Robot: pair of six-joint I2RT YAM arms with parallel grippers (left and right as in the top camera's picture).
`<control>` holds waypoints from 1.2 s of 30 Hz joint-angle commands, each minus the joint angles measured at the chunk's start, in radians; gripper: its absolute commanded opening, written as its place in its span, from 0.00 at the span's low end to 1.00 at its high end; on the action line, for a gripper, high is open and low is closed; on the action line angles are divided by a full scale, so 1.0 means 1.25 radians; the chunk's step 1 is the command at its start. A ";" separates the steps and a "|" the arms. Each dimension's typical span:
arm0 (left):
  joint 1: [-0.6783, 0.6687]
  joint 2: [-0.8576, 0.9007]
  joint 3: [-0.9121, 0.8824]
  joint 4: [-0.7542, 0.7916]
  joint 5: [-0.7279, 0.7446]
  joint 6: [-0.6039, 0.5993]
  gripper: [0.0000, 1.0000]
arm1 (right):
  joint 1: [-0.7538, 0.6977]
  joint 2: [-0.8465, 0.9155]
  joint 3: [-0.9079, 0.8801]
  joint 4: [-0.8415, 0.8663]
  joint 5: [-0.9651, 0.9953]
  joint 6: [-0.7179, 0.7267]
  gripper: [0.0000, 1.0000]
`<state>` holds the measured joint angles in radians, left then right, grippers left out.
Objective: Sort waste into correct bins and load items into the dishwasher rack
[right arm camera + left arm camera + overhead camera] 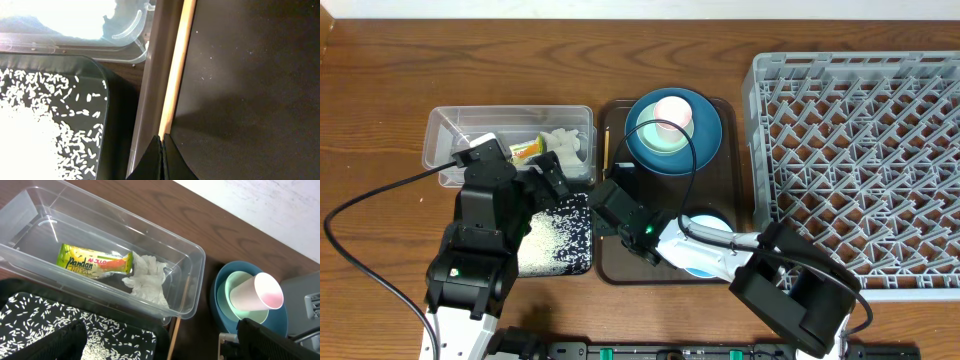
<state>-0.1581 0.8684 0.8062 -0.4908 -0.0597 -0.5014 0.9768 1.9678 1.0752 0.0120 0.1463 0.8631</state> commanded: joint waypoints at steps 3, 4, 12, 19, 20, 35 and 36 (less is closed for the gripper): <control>0.004 0.000 -0.003 0.001 -0.016 -0.007 0.98 | 0.019 0.012 0.007 0.012 0.005 0.013 0.01; 0.004 0.000 -0.003 0.001 -0.016 -0.007 0.98 | 0.020 0.012 0.007 0.017 0.005 0.013 0.01; 0.004 0.000 -0.003 0.001 -0.016 -0.007 0.98 | 0.021 0.012 0.007 0.018 0.002 0.013 0.01; 0.004 0.000 -0.003 0.001 -0.016 -0.007 0.98 | 0.042 0.012 0.007 0.017 0.003 0.013 0.01; 0.004 0.000 -0.003 0.001 -0.016 -0.007 0.98 | 0.044 0.012 0.007 0.016 0.003 0.013 0.01; 0.004 0.000 -0.003 0.001 -0.016 -0.007 0.98 | 0.052 0.012 0.007 -0.022 0.006 0.013 0.01; 0.004 0.000 -0.003 0.001 -0.016 -0.007 0.98 | 0.052 0.012 0.007 -0.022 0.006 0.013 0.01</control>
<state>-0.1581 0.8684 0.8062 -0.4908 -0.0597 -0.5014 1.0271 1.9709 1.0775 -0.0120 0.1616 0.8635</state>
